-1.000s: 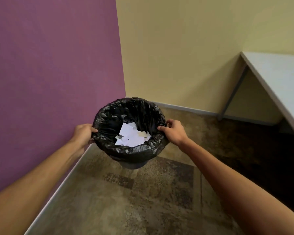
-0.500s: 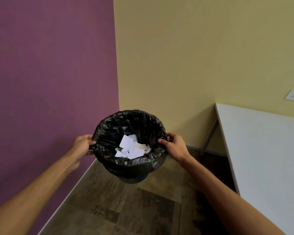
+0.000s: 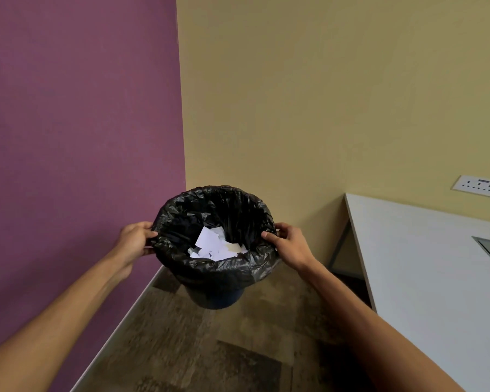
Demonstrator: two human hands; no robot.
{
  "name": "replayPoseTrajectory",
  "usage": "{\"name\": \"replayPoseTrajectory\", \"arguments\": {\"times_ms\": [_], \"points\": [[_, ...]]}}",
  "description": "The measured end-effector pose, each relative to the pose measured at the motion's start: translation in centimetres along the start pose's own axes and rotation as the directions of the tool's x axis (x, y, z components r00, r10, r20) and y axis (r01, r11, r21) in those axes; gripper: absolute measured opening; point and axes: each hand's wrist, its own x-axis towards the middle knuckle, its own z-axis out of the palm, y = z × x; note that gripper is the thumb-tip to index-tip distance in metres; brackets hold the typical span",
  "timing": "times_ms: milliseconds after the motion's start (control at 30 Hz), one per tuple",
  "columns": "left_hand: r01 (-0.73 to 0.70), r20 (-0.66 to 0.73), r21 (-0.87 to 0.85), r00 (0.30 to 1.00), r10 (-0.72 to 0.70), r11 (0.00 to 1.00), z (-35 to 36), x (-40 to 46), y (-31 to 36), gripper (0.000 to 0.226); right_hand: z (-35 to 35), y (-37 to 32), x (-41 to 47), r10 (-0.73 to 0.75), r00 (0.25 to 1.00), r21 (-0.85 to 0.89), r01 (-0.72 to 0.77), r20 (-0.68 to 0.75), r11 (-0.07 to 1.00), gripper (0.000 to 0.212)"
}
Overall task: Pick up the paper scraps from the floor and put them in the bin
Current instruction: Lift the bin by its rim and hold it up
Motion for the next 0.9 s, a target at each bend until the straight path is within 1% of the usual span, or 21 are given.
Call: {"name": "replayPoseTrajectory", "arguments": {"times_ms": [100, 333, 433, 633, 700, 833, 900], "points": [[-0.008, 0.032, 0.023, 0.999, 0.007, 1.000, -0.1, 3.9, 0.9, 0.030, 1.0, -0.1, 2.5, -0.001, 1.000, 0.003, 0.001, -0.030, 1.000, 0.030], [-0.031, 0.094, 0.084, 0.995, 0.023, 0.996, 0.5, 12.8, 3.9, 0.029, 3.8, 0.0, 9.8, 0.028, 0.998, -0.016, -0.029, -0.056, 0.999, 0.030], [-0.038, 0.093, 0.114, 0.995, 0.027, 0.993, 0.5, 16.8, 4.9, 0.029, 4.9, -0.4, 13.5, 0.043, 0.998, 0.020, -0.042, -0.046, 0.999, 0.029], [-0.030, 0.101, 0.181, 0.995, 0.011, 0.983, 1.7, 24.6, 4.9, 0.022, 7.1, 0.7, 22.2, 0.061, 0.997, 0.006, -0.061, -0.041, 0.998, 0.023], [-0.017, 0.102, 0.208, 0.995, -0.005, 0.978, 2.6, 27.4, 4.5, 0.020, 7.5, 1.5, 25.6, 0.064, 0.998, -0.018, -0.064, -0.022, 0.998, 0.025], [0.021, 0.071, 0.229, 0.997, -0.038, 0.973, 4.6, 33.3, 4.2, 0.019, 7.7, 2.7, 32.8, 0.053, 0.998, -0.071, -0.052, 0.019, 0.996, 0.039], [0.045, 0.045, 0.234, 0.997, -0.057, 0.971, 5.8, 36.3, 4.2, 0.019, 7.7, 3.0, 36.5, 0.040, 0.998, -0.097, -0.035, 0.049, 0.995, 0.039]]}}
